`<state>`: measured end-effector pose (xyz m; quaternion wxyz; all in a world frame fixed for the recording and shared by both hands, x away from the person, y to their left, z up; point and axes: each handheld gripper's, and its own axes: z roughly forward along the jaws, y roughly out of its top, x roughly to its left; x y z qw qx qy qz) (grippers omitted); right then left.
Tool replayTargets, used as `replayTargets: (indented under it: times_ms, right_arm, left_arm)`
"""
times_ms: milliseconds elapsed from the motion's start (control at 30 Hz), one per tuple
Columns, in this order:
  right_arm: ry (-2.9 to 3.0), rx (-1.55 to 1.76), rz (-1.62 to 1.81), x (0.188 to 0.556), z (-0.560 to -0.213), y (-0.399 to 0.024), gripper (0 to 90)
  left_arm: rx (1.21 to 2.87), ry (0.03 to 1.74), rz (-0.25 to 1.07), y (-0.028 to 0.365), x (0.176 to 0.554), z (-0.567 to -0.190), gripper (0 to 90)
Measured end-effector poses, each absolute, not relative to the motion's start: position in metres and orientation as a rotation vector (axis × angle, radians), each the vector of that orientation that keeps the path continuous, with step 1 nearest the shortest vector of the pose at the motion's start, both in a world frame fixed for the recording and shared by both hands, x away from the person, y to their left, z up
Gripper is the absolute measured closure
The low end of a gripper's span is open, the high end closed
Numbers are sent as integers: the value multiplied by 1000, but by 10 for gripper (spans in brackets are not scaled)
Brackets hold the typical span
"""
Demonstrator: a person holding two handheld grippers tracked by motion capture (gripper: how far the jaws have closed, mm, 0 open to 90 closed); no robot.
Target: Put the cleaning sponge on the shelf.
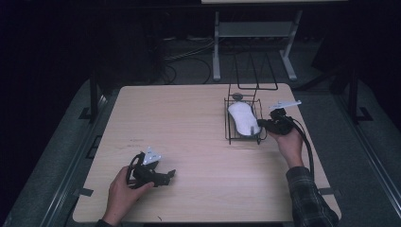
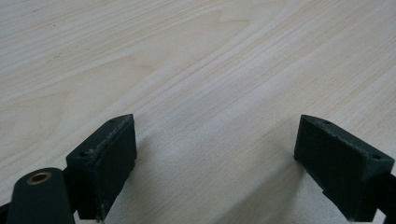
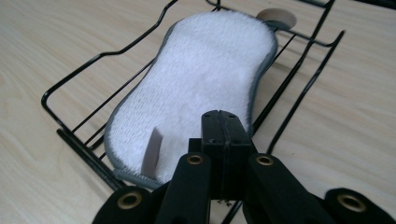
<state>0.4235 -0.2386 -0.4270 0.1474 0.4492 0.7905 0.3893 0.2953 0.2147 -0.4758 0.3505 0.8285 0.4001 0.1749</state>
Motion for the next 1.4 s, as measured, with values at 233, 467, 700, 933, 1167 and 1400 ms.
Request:
replayTargets:
  times_ms: [233,467,700,933,1167,1400]
  right_arm:
    - [2315,1260,1134,421,-431,-227,899]
    - [2308,1255,1145,420,-429,-226,899]
    - [2290,1249,1174,415,-421,-231,898]
    - [2270,1253,1212,411,-415,-236,809]
    - [2245,1274,1233,405,-410,-240,600]
    - [2217,1275,1185,395,-409,-241,342]
  left_arm:
    - [2146,1036,453,215,295,-476,122]
    - [2146,1036,453,215,295,-476,122]
    - [2146,1036,453,215,295,-476,122]
    - [2146,1036,454,215,295,-476,122]
    - [2146,1036,454,215,295,-476,122]
    - [2145,1036,455,215,295,-476,122]
